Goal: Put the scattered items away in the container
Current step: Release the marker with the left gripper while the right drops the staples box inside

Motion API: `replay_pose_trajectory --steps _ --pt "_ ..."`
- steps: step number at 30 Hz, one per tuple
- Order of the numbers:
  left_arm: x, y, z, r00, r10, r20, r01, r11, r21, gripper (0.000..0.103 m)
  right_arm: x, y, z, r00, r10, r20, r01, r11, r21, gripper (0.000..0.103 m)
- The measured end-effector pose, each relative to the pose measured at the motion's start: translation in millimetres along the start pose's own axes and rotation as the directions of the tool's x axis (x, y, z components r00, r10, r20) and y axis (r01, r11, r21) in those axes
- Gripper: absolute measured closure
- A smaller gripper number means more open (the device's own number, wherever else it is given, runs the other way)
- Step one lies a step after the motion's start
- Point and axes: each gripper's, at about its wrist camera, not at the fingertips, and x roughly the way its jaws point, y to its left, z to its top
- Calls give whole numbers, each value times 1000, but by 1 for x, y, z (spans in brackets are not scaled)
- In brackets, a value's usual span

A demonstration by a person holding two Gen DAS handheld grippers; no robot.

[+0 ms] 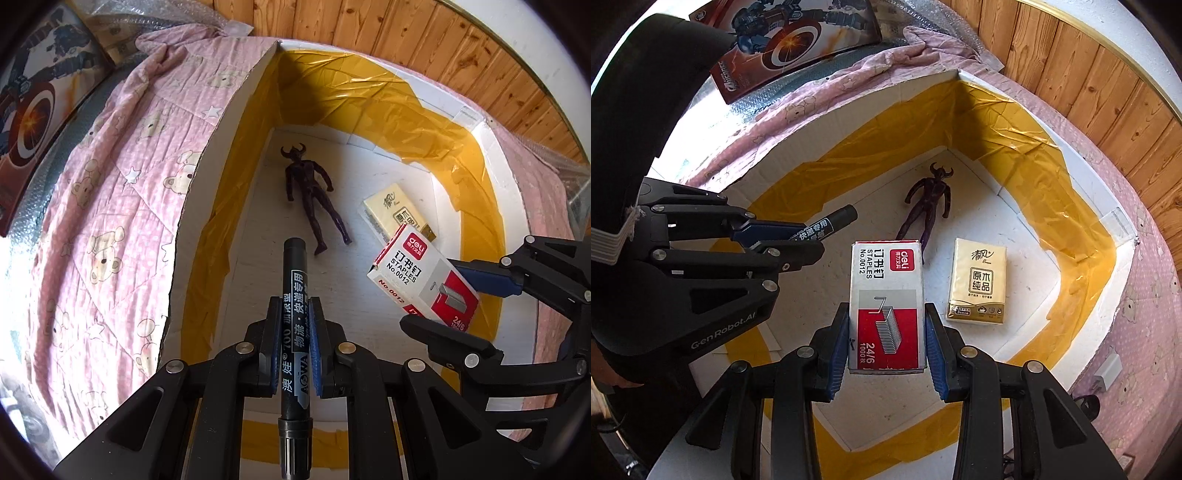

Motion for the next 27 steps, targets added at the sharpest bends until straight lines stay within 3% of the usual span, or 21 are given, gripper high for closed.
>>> replay_pose_trajectory --steps 4,11,14,27 --pt "3 0 0 1000 11 -11 -11 1000 7 87 1 -2 -1 1000 5 -3 -5 1000 22 63" --pt "-8 -4 -4 1000 15 1 -15 1000 19 75 -3 -4 -8 1000 17 1 -17 998 53 60" --pt "-12 -6 -6 1000 21 3 -21 1000 22 74 -6 -6 -11 1000 13 6 -13 998 69 51" --pt "-47 -19 -27 999 -6 48 4 999 38 73 -48 10 -37 996 41 85 -47 996 79 51"
